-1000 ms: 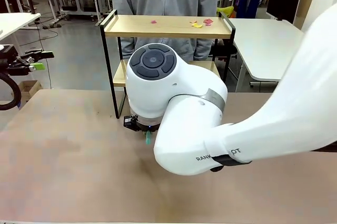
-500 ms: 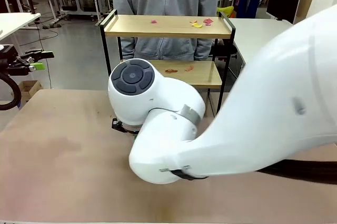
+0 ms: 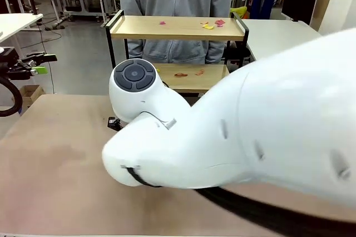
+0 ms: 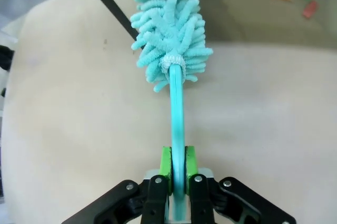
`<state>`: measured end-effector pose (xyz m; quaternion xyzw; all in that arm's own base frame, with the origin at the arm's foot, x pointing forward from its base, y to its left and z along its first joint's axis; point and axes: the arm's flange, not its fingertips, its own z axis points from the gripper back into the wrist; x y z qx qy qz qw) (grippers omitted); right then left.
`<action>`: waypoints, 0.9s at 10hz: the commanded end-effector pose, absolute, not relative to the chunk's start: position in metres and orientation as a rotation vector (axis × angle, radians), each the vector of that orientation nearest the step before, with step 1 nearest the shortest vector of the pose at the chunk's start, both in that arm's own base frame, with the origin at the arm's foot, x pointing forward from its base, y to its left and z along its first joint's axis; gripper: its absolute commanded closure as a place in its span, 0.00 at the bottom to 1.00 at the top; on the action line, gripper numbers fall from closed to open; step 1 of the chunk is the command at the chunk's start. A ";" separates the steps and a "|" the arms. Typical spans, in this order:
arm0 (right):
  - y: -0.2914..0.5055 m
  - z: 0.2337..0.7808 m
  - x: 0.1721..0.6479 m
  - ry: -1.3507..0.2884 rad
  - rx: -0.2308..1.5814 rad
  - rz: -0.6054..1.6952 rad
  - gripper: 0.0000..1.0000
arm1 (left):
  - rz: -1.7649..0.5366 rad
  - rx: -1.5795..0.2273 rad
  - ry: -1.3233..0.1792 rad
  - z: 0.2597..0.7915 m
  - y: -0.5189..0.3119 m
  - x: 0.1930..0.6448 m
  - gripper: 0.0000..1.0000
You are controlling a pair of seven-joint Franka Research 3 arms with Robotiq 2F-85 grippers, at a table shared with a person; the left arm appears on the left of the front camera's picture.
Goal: Clean the shelf.
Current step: Clean the specific section of the Shelf indicated by the human with the Duster.
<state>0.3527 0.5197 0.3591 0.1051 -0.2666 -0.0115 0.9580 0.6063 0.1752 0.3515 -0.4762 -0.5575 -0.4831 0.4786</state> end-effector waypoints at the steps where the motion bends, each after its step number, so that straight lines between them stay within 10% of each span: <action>1: 0.529 0.355 0.373 -0.531 0.218 -0.014 0.87 | -1.182 -1.159 -1.367 0.355 0.175 0.604 0.00; 9: 0.524 0.339 0.387 -0.449 0.194 -0.037 0.87 | -1.182 -1.159 -1.367 0.355 0.175 0.604 0.00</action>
